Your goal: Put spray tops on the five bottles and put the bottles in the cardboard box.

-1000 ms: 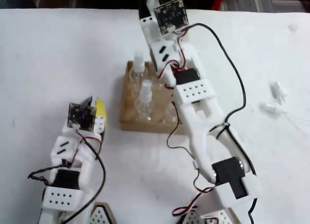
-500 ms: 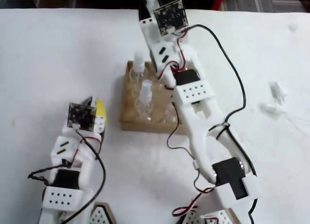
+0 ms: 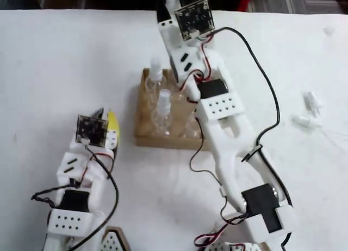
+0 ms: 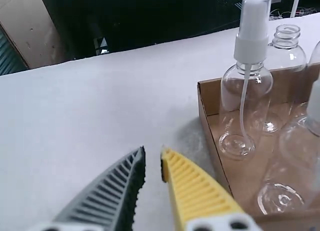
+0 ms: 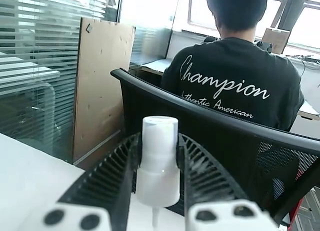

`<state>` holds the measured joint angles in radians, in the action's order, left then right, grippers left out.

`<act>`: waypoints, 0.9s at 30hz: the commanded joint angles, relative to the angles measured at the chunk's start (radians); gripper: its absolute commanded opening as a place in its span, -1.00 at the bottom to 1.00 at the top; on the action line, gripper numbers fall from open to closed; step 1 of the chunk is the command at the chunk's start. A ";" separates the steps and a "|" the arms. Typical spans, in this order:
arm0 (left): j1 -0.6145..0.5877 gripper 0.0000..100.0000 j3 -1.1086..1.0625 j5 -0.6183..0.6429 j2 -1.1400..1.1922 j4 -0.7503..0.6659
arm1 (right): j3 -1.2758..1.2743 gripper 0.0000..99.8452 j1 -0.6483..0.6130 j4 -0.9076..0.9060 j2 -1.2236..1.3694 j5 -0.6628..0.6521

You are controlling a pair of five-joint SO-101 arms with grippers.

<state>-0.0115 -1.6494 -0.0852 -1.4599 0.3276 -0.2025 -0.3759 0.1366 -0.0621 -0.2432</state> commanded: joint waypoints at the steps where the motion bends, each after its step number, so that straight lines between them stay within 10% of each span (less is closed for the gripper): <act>1: 0.002 -0.88 0.008 -0.011 -0.012 -0.025 | -0.009 -0.97 0.005 0.001 -0.045 -0.006; 27: 0.002 -0.88 0.009 -0.011 -0.012 -0.023 | -0.203 -0.97 0.002 0.168 -0.045 0.006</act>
<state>-0.0115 -1.6494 -0.0852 -1.4599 0.3276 -0.4127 -0.3759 0.2808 -0.0621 -0.2432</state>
